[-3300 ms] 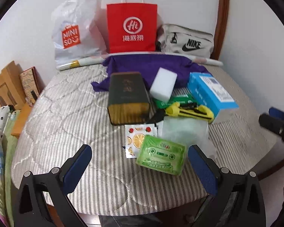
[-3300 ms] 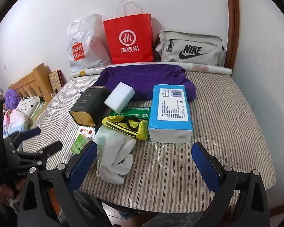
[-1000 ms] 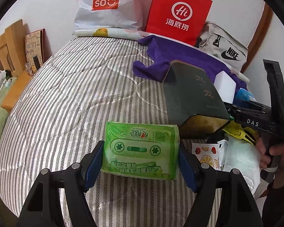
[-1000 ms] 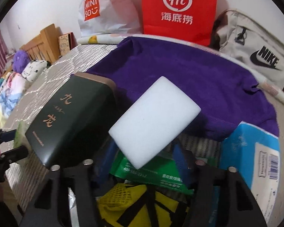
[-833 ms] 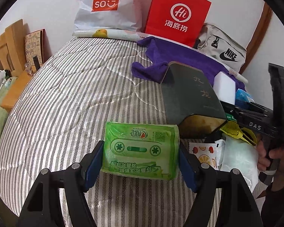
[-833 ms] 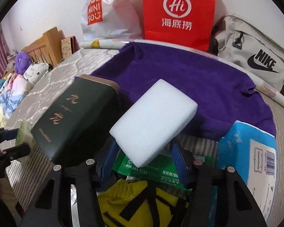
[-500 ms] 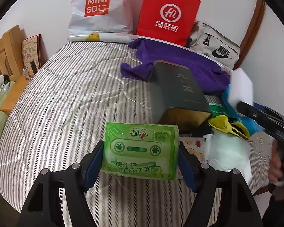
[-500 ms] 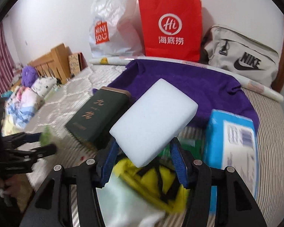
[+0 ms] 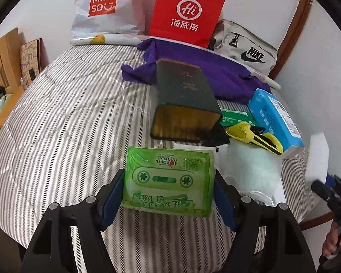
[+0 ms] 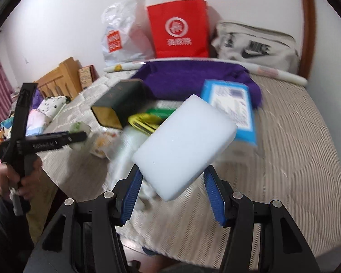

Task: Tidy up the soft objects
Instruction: 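Carry the green pack and white sponge onto the purple towel and release both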

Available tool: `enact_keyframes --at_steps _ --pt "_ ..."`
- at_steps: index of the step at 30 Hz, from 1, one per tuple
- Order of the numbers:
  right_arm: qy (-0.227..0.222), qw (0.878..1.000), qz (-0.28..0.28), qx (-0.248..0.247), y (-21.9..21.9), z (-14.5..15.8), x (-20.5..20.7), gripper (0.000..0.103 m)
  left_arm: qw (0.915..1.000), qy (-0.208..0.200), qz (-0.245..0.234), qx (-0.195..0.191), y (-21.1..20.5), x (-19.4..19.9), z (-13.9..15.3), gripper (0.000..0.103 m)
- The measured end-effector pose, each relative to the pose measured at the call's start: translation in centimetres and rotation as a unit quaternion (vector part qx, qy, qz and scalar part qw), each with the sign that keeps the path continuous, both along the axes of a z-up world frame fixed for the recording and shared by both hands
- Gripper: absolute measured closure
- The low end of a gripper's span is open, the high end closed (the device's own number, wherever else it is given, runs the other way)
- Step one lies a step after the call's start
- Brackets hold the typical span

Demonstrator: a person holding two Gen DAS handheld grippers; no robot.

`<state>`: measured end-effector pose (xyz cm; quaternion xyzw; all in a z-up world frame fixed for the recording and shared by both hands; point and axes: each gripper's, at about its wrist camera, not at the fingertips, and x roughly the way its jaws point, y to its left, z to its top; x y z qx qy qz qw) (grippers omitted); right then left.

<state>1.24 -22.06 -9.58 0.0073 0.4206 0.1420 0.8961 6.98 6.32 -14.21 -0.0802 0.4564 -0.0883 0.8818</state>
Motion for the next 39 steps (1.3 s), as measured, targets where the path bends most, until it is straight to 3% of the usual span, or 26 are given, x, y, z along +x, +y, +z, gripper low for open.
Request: enact_keyframes --at_steps 9,16,29,39 --pt "0.021 0.999 -0.033 -0.005 -3.4 -2.8 -0.7 0.048 0.9999 0.005 0.011 0.010 -0.7 -0.1 -0.1 0.032" --pt "0.038 0.999 -0.034 0.006 -4.2 -4.0 -0.2 0.048 0.9998 -0.008 0.011 0.011 -1.2 0.3 1.5 0.032" --pt "-0.007 0.999 -0.023 0.023 -3.8 0.9 1.5 0.047 0.9993 -0.034 0.004 0.013 -1.1 2.5 6.1 0.032" --pt "-0.029 0.999 -0.019 0.015 -3.0 4.3 7.1 0.047 0.9988 -0.046 -0.004 0.018 -1.3 6.4 8.2 0.032"
